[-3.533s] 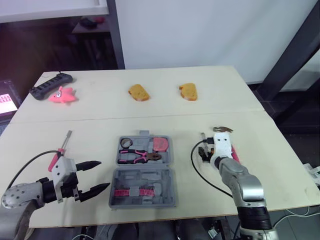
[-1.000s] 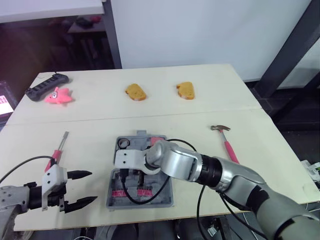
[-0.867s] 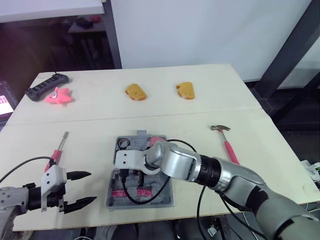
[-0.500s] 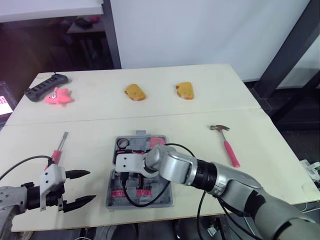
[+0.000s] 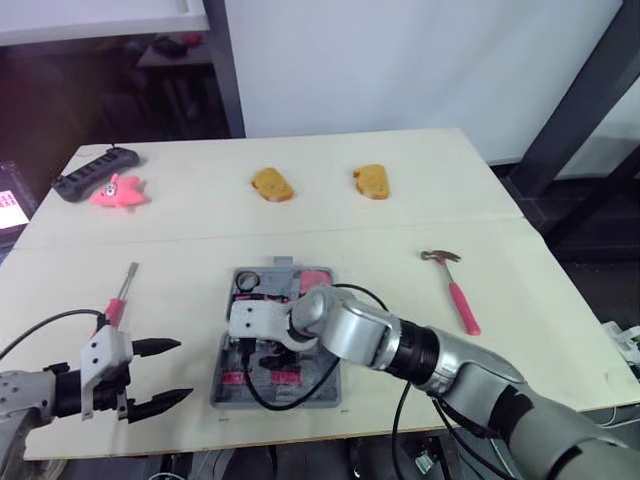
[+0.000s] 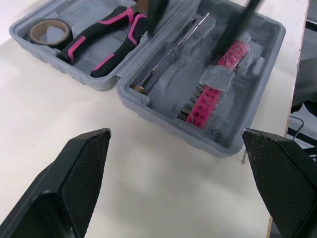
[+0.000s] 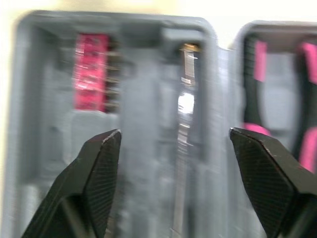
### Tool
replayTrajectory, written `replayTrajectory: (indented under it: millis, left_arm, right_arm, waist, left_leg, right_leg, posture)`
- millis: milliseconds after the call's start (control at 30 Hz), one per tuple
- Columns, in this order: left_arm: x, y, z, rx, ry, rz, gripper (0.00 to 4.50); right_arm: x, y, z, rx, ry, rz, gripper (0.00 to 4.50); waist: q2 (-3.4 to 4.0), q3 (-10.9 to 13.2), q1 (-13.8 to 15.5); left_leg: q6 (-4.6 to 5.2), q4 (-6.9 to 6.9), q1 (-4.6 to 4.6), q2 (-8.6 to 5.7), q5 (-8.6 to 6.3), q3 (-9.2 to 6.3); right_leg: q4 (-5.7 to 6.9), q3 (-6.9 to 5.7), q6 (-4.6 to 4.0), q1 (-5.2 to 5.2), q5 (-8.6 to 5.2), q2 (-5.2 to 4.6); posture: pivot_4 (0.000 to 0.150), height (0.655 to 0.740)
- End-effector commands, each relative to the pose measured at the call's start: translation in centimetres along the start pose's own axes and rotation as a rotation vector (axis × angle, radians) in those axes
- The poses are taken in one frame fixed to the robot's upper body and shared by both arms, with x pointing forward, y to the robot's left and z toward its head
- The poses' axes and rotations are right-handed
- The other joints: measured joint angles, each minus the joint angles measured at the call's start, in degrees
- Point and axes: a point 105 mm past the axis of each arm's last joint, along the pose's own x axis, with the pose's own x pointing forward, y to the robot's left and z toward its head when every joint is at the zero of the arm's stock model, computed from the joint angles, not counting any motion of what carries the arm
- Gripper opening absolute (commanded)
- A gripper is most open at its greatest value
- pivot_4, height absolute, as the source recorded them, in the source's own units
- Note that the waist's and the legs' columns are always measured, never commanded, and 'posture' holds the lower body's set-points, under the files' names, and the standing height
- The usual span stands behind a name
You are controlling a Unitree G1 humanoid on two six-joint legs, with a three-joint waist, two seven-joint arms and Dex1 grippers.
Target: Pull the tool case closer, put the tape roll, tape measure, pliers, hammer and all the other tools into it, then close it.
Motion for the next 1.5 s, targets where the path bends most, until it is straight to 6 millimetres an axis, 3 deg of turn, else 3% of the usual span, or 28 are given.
replayTrajectory:
  millis: [33,167,200,267,433,467,933,1267,1500]
  left_arm:
    - [-0.2,0.2,0.7,0.018,-0.021,0.010,4.50]
    - [-0.2,0.2,0.7,0.016,-0.021,0.009,4.50]
    - [-0.2,0.2,0.7,0.016,-0.022,0.009,4.50]
    - [-0.1,0.2,0.7,0.015,-0.021,0.009,4.50]
    - [-0.2,0.3,0.7,0.014,-0.018,0.011,4.50]
    - [-0.2,0.3,0.6,0.013,-0.017,0.011,4.50]
    - [-0.2,0.3,0.6,0.010,-0.010,0.010,4.50]
    - [-0.1,0.2,0.5,0.006,-0.011,0.008,4.50]
    - [-0.1,0.2,0.5,0.006,-0.011,0.009,4.50]
  right_arm:
    - [-1.8,-0.9,2.0,-0.017,-0.083,-0.047,3.48]
    - [-2.0,-0.9,2.1,0.001,-0.102,-0.051,3.48]
    - [-1.9,-0.9,2.0,0.007,-0.106,-0.052,3.23]
    - [-1.7,-0.7,1.9,0.013,-0.107,-0.040,2.64]
    - [-0.8,0.3,1.3,0.048,-0.103,0.003,0.16]
    - [-0.6,0.6,1.1,0.052,-0.100,0.011,0.07]
    - [1.2,1.5,0.1,0.097,-0.079,0.041,0.07]
    - [2.8,2.1,-2.7,0.140,0.028,0.069,0.07]
    - [0.8,1.5,0.1,0.125,-0.132,0.076,0.07]
  waist:
    - [-0.01,0.00,-0.04]
    - [0.00,0.00,-0.23]
    - [0.00,0.00,-0.21]
    - [-0.01,0.00,-0.13]
    - [-0.01,-0.01,-0.11]
    - [-0.01,0.00,-0.13]
    - [-0.01,0.00,-0.16]
    - [-0.02,-0.01,-0.10]
    - [-0.02,-0.01,-0.09]
  left_leg:
    - [0.00,-0.01,-0.01,0.00,0.00,0.00]
    - [0.00,-0.11,0.02,0.00,0.00,0.00]
    - [0.00,-0.11,0.02,0.00,0.00,0.00]
    - [0.00,-0.10,0.01,0.00,0.00,0.00]
    - [0.00,-0.09,0.00,0.00,0.00,0.01]
    - [0.00,-0.10,0.01,0.00,0.00,0.01]
    - [0.00,-0.09,0.01,0.00,0.00,0.01]
    - [0.00,-0.09,0.05,0.00,0.00,0.01]
    - [0.00,-0.09,0.03,0.00,0.00,0.01]
  right_leg:
    - [-0.01,0.00,0.00,0.00,0.00,-0.01]
    - [-0.02,0.00,0.00,-0.03,0.00,0.00]
    - [-0.02,0.00,0.00,-0.04,0.00,0.01]
    - [-0.02,0.00,0.00,-0.04,0.00,0.00]
    - [-0.02,0.00,0.00,-0.04,0.00,-0.01]
    - [-0.02,0.00,0.00,-0.04,0.00,0.00]
    - [-0.02,0.00,0.00,-0.04,0.00,0.00]
    - [-0.02,0.00,0.00,-0.01,0.00,0.00]
    - [-0.03,0.00,0.00,0.01,0.00,0.00]
  posture:
    - [0.150,0.7400]
    - [0.150,0.7400]
    - [0.150,0.7400]
    - [0.150,0.7400]
    - [0.150,0.7400]
    - [0.150,0.7400]
    - [0.150,0.7400]
    - [0.150,0.7400]
    - [0.150,0.7400]
